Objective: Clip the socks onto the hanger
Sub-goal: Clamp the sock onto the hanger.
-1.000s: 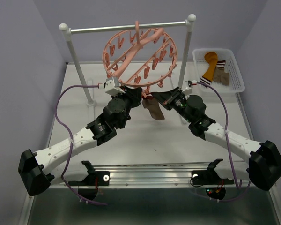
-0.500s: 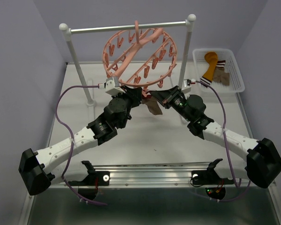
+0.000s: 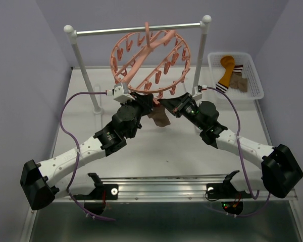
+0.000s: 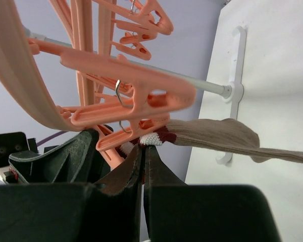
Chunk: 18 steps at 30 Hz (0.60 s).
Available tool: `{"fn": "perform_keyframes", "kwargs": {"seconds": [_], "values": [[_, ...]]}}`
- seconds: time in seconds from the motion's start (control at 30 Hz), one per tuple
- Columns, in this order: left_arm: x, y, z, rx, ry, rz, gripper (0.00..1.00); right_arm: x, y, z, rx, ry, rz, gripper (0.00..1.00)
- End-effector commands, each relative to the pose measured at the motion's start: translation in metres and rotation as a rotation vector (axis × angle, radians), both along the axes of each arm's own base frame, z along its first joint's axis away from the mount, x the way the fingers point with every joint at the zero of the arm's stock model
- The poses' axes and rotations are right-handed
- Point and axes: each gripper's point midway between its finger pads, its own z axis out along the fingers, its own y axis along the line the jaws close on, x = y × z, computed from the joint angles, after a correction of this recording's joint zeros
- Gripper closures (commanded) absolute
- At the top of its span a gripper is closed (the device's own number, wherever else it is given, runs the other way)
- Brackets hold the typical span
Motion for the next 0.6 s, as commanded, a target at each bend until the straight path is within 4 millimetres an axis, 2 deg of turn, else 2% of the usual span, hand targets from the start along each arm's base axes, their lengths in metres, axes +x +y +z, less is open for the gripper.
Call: {"fn": "perform_keyframes", "kwargs": {"seconds": [0.0, 0.1, 0.2, 0.23, 0.27, 0.3, 0.4, 0.5, 0.57], "values": [[-0.0007, 0.0102, 0.0373, -0.088, -0.056, 0.030, 0.89, -0.0074, 0.0031, 0.0538, 0.104, -0.129, 0.025, 0.99], [-0.0007, 0.0103, 0.0365, -0.082, -0.055, 0.030, 0.84, -0.0091, 0.0037, 0.0577, 0.109, -0.142, 0.033, 0.99], [-0.0010, 0.0106, 0.0378, -0.085, -0.056, 0.030, 0.53, -0.0093, 0.0055, 0.0572, 0.105, -0.140, 0.042, 0.99], [-0.0013, 0.0107, 0.0387, -0.087, -0.058, 0.029, 0.36, -0.0093, 0.0059, 0.0566, 0.105, -0.138, 0.044, 0.99], [-0.0018, 0.0112, 0.0388, -0.090, -0.057, 0.029, 0.28, -0.0096, 0.0063, 0.0565, 0.103, -0.138, 0.047, 0.99], [-0.0024, 0.0115, 0.0396, -0.094, -0.059, 0.027, 0.12, -0.0089, 0.0069, 0.0552, 0.099, -0.131, 0.047, 0.99], [-0.0043, 0.0119, 0.0426, -0.106, -0.064, 0.019, 0.03, -0.0091, 0.0073, 0.0545, 0.093, -0.133, 0.049, 0.99], [-0.0054, 0.0118, 0.0431, -0.105, -0.066, 0.013, 0.01, -0.0091, 0.0073, 0.0523, 0.088, -0.124, 0.049, 0.99], [-0.0057, 0.0127, 0.0434, -0.105, -0.067, 0.015, 0.01, -0.0089, 0.0077, 0.0509, 0.078, -0.119, 0.050, 0.85]]}}
